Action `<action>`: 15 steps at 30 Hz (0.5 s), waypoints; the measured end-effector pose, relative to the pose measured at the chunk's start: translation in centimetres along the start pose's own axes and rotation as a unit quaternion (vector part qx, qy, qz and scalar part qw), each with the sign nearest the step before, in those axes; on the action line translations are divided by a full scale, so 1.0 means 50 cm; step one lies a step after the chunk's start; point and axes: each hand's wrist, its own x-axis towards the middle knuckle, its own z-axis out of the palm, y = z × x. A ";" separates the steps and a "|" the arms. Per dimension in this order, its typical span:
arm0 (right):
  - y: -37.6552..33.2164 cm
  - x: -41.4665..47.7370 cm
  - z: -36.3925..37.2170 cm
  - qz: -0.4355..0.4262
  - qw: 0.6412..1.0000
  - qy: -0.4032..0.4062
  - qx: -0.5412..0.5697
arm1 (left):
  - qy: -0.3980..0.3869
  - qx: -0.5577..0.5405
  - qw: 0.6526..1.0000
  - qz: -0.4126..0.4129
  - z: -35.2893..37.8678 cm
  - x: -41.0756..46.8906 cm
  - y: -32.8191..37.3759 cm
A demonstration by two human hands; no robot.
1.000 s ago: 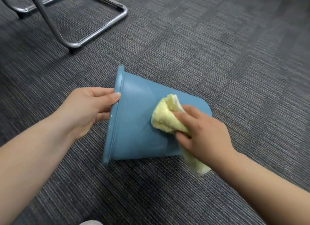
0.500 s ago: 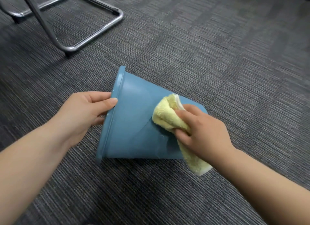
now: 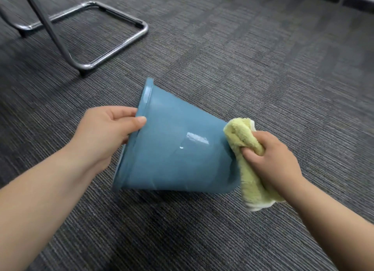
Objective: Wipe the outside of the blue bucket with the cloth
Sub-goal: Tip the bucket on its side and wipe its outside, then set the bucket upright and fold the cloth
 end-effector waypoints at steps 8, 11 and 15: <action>-0.009 -0.002 -0.031 0.003 0.999 0.027 0.038 | -0.006 0.178 0.972 0.151 0.011 0.006 0.023; -0.009 -0.006 -0.037 0.002 0.999 0.029 0.044 | -0.038 0.213 0.958 0.186 0.026 -0.011 0.009; -0.004 -0.008 -0.045 0.005 0.998 0.036 0.042 | -0.117 0.265 0.937 0.195 0.033 -0.044 -0.009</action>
